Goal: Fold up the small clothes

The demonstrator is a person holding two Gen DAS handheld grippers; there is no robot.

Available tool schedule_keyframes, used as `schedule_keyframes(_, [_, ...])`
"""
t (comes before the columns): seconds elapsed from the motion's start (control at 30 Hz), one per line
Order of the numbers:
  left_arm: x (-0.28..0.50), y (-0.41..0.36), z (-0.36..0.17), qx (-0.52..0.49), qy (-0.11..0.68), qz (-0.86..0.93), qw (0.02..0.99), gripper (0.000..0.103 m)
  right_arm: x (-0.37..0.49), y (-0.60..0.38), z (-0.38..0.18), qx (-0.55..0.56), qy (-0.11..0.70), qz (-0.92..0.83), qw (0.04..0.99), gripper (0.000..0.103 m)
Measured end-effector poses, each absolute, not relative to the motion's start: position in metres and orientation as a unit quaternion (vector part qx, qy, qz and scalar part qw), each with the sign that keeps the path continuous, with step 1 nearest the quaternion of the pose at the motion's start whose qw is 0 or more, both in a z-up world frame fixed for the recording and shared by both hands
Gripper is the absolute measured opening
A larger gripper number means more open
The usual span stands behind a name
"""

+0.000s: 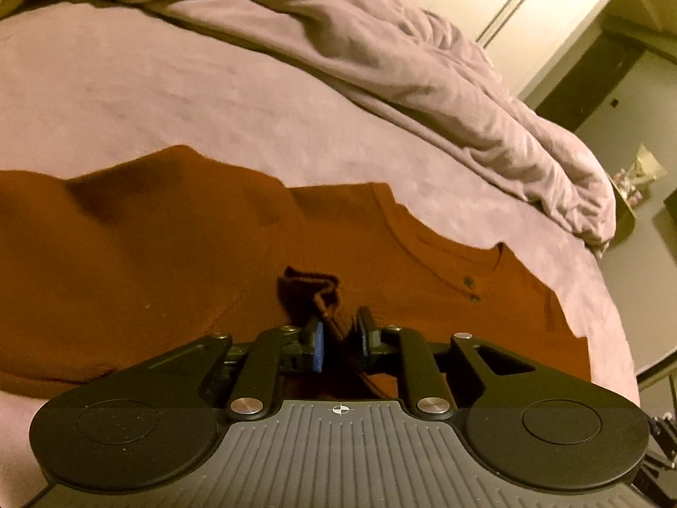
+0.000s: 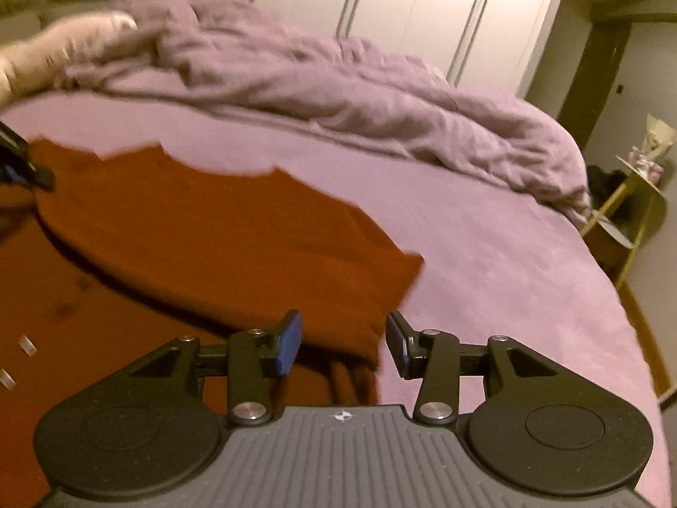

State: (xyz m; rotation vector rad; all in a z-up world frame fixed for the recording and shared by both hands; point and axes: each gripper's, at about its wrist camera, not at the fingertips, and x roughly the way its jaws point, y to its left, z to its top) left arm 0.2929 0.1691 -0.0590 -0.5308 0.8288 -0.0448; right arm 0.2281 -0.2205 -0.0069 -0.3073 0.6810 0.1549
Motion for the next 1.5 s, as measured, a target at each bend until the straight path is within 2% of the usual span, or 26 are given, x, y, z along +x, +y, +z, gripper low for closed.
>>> schedule_keyframes(0.23, [0.293,0.177,-0.07,-0.224,0.431,0.039,0.873,0.021,0.241,-0.174,-0.025,-0.178,0.333,0.128,0.917,0.039])
schedule_keyframes(0.3, [0.287,0.185,-0.068,-0.233,0.429,0.044,0.871,0.028,0.246,-0.165,-0.041,-0.189,0.35,0.13,0.908,0.039])
schedule_keyframes(0.33, [0.283,0.19,-0.066,-0.245,0.427,0.046,0.869,0.038,0.248,-0.163,-0.048,-0.189,0.359,0.128,0.905,0.038])
schedule_keyframes(0.37, [0.277,0.195,-0.063,-0.254,0.421,0.056,0.869,0.055,0.248,-0.164,-0.053,-0.185,0.357,0.125,0.907,0.039])
schedule_keyframes(0.43, [0.262,0.206,-0.056,-0.252,0.404,0.081,0.876,0.078,0.249,-0.165,-0.055,-0.179,0.352,0.119,0.911,0.041])
schedule_keyframes(0.6, [0.213,0.256,-0.052,-0.26,0.379,0.142,0.877,0.079,0.236,-0.172,-0.039,-0.129,0.365,0.101,0.917,0.045])
schedule_keyframes(0.63, [0.202,0.272,-0.054,-0.274,0.374,0.161,0.871,0.078,0.23,-0.175,-0.036,-0.115,0.365,0.103,0.918,0.049])
schedule_keyframes(0.7, [0.18,0.301,-0.061,-0.308,0.359,0.187,0.861,0.069,0.216,-0.18,-0.032,-0.091,0.364,0.104,0.921,0.051])
schedule_keyframes(0.73, [0.17,0.32,-0.065,-0.337,0.351,0.194,0.852,0.058,0.208,-0.182,-0.031,-0.081,0.364,0.104,0.922,0.051])
schedule_keyframes(0.8, [0.152,0.348,-0.07,-0.381,0.334,0.215,0.835,0.056,0.196,-0.182,-0.031,-0.072,0.365,0.103,0.922,0.051])
schedule_keyframes(1.0, [0.116,0.419,-0.073,-0.419,0.272,0.307,0.81,0.054,0.182,-0.182,-0.027,-0.079,0.37,0.096,0.921,0.051])
schedule_keyframes(1.1, [0.109,0.449,-0.086,-0.473,0.242,0.32,0.785,0.05,0.184,-0.182,-0.024,-0.075,0.373,0.088,0.921,0.052])
schedule_keyframes(1.13, [0.107,0.458,-0.091,-0.491,0.233,0.324,0.775,0.044,0.184,-0.181,-0.023,-0.075,0.375,0.085,0.92,0.052])
schedule_keyframes(1.17, [0.107,0.464,-0.094,-0.502,0.228,0.329,0.767,0.043,0.185,-0.18,-0.023,-0.077,0.376,0.083,0.92,0.052])
schedule_keyframes(1.2, [0.103,0.47,-0.096,-0.507,0.22,0.333,0.764,0.043,0.184,-0.179,-0.022,-0.08,0.376,0.079,0.92,0.053])
schedule_keyframes(1.23, [0.101,0.475,-0.096,-0.507,0.213,0.336,0.764,0.037,0.184,-0.178,-0.02,-0.084,0.376,0.078,0.92,0.053])
schedule_keyframes(1.27, [0.102,0.477,-0.095,-0.503,0.213,0.34,0.765,0.024,0.183,-0.176,-0.019,-0.087,0.374,0.078,0.92,0.054])
schedule_keyframes(1.33, [0.102,0.482,-0.095,-0.49,0.218,0.347,0.769,0.009,0.181,-0.174,-0.016,-0.097,0.369,0.075,0.921,0.055])
schedule_keyframes(1.5, [0.108,0.472,-0.073,-0.427,0.215,0.345,0.808,0.008,0.182,-0.172,-0.012,-0.106,0.364,0.069,0.923,0.055])
